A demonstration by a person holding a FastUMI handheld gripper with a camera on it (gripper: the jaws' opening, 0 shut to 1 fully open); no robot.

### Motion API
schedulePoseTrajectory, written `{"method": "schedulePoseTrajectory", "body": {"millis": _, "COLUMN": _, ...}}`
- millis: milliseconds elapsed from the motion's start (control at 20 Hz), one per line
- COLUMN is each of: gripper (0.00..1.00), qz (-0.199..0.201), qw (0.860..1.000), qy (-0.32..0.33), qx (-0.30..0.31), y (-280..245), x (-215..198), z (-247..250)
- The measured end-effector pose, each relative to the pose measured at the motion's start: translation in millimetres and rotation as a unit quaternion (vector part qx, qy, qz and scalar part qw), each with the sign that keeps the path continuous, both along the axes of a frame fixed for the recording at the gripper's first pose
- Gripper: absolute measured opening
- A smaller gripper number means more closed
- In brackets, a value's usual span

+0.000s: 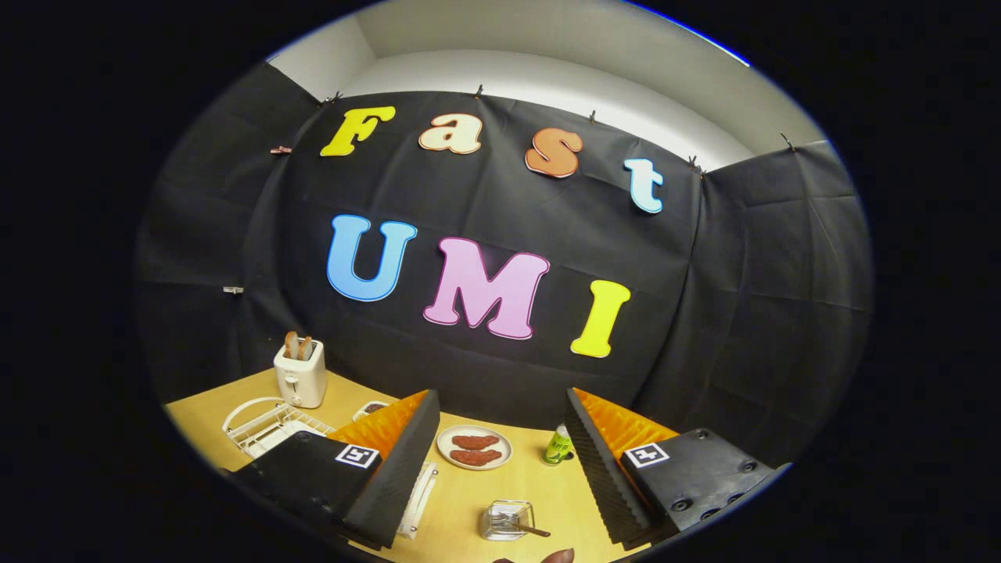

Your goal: Take the plate from the dish rack, then take the spoon from the basket and place it into the plate.

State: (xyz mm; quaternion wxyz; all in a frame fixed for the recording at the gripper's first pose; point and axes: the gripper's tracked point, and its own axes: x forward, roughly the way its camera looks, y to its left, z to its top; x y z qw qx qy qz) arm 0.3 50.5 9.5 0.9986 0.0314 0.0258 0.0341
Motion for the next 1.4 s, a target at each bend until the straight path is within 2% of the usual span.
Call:
{"method": "schedulePoseTrajectory", "body": {"millis": 150, "gripper": 0.98, "qz": 0.028, "qw": 1.000, "qy": 0.014, "qx": -0.001, "y": 31.5, "x": 6.0, "z": 0.4}}
{"method": "schedulePoseTrajectory", "body": {"millis": 250, "gripper": 0.98, "qz": 0.070, "qw": 0.997, "qy": 0.039, "qx": -0.006, "y": 66.5, "x": 11.9, "z": -5.5}}
{"method": "schedulePoseTrajectory", "body": {"millis": 400, "gripper": 0.98, "qz": 0.131, "qw": 0.985, "qy": 0.104, "qx": -0.037, "y": 118.3, "x": 14.1, "z": -31.3}}
{"method": "schedulePoseTrajectory", "body": {"millis": 550, "gripper": 0.97, "qz": 0.153, "qw": 0.973, "qy": 0.166, "qx": -0.053, "y": 153.0, "x": 19.9, "z": -64.0}}
{"method": "schedulePoseTrajectory", "body": {"millis": 800, "gripper": 0.95, "qz": 0.136, "qw": 0.941, "qy": 0.308, "qx": -0.036, "y": 195.4, "x": 37.0, "z": -137.9}}
{"method": "schedulePoseTrajectory", "body": {"millis": 1050, "gripper": 0.86, "qz": 0.076, "qw": 0.903, "qy": 0.422, "qx": 0.011, "y": 212.6, "x": 52.4, "z": -191.8}}
{"method": "schedulePoseTrajectory", "body": {"millis": 1100, "gripper": 0.83, "qz": 0.059, "qw": 0.899, "qy": 0.433, "qx": 0.012, "y": 211.0, "x": 57.7, "z": -199.0}}
{"method": "schedulePoseTrajectory", "body": {"millis": 1250, "gripper": 0.64, "qz": 0.024, "qw": 0.884, "qy": 0.466, "qx": -0.001, "y": 210.1, "x": 64.0, "z": -221.3}}
{"method": "schedulePoseTrajectory", "body": {"millis": 1350, "gripper": 0.44, "qz": 0.002, "qw": 0.873, "qy": 0.488, "qx": 0.005, "y": 211.8, "x": 63.6, "z": -229.5}}
{"method": "schedulePoseTrajectory", "body": {"millis": 1400, "gripper": 0.26, "qz": -0.014, "qw": 0.873, "qy": 0.488, "qx": 0.006, "y": 208.8, "x": 69.3, "z": -230.8}}
